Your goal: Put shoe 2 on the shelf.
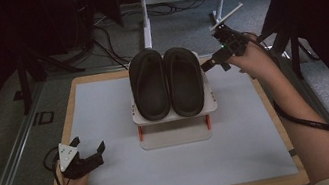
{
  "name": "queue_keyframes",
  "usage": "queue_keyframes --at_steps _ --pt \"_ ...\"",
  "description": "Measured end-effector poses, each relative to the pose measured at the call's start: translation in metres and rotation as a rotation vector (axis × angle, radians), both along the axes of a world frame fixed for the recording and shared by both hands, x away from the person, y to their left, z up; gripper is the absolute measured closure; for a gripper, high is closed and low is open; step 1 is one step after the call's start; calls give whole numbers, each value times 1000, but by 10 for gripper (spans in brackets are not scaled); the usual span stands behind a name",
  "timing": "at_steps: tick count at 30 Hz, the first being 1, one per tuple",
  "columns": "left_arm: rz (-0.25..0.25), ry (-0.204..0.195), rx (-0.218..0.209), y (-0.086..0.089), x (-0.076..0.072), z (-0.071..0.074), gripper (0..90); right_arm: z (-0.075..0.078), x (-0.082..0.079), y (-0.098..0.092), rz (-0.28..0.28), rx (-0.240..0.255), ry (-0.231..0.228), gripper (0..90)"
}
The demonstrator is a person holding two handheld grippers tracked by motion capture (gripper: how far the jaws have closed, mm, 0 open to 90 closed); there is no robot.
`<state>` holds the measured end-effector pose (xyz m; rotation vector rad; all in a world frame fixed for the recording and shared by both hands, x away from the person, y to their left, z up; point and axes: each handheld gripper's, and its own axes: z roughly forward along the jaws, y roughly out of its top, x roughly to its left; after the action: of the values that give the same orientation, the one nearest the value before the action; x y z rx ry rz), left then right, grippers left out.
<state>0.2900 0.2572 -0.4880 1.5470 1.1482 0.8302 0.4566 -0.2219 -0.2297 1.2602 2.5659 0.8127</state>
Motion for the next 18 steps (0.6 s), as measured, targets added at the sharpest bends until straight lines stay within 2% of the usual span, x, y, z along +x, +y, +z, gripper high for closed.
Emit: queue_keyframes --at_steps 10,18 --pt "-1 -3 1 0 0 0 52 -15 -11 -37 -56 40 -68 204" --pt "0 -1 -1 0 0 0 53 -40 -18 -61 -81 70 -104 186"
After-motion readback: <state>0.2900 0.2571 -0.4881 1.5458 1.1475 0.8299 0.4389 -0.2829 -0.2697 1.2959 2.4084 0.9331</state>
